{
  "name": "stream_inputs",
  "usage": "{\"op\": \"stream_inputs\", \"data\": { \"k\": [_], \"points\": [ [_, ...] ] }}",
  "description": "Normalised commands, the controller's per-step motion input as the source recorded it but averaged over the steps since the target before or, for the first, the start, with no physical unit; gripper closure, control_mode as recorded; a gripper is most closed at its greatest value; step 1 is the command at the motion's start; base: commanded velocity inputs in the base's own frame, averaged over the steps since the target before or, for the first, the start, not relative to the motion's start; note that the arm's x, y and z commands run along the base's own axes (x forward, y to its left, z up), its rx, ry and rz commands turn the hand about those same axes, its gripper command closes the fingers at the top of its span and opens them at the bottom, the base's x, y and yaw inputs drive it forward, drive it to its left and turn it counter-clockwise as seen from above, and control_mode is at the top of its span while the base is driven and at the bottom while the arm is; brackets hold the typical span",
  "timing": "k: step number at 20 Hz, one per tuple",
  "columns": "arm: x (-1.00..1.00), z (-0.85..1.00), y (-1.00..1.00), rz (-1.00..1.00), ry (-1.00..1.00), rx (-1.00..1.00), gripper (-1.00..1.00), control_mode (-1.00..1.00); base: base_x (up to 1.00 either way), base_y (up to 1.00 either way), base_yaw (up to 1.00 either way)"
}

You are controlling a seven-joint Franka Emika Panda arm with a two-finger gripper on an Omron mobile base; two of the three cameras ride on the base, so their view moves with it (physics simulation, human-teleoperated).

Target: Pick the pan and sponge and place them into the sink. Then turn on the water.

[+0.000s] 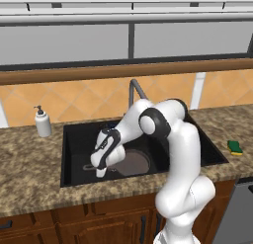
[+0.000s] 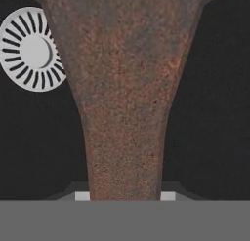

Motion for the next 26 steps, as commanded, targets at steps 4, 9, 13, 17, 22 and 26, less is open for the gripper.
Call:
{"op": "stream_inputs", "data": {
  "k": [4, 9, 13, 17, 22, 26],
  "points": [
    [0.08, -0.29, 0.16, -0.06, 0.0, -0.02, 1.0, -1.0, 0.0, 0.0, 0.0],
    [0.09, -0.32, 0.2, -0.06, 0.0, -0.03, 1.0, -1.0, 0.0, 0.0, 0.0],
    [0.09, -0.35, 0.26, -0.07, 0.0, -0.03, 1.0, -1.0, 0.0, 0.0, 0.0],
    [0.09, -0.33, 0.25, -0.07, 0.0, -0.02, 1.0, -1.0, 0.0, 0.0, 0.0],
    [0.12, -0.3, 0.22, -0.07, 0.0, -0.01, 1.0, -1.0, 0.0, 0.0, 0.0],
    [0.16, -0.26, 0.15, -0.07, 0.0, 0.0, 1.0, -1.0, 0.0, 0.0, 0.0]
  ]
}}
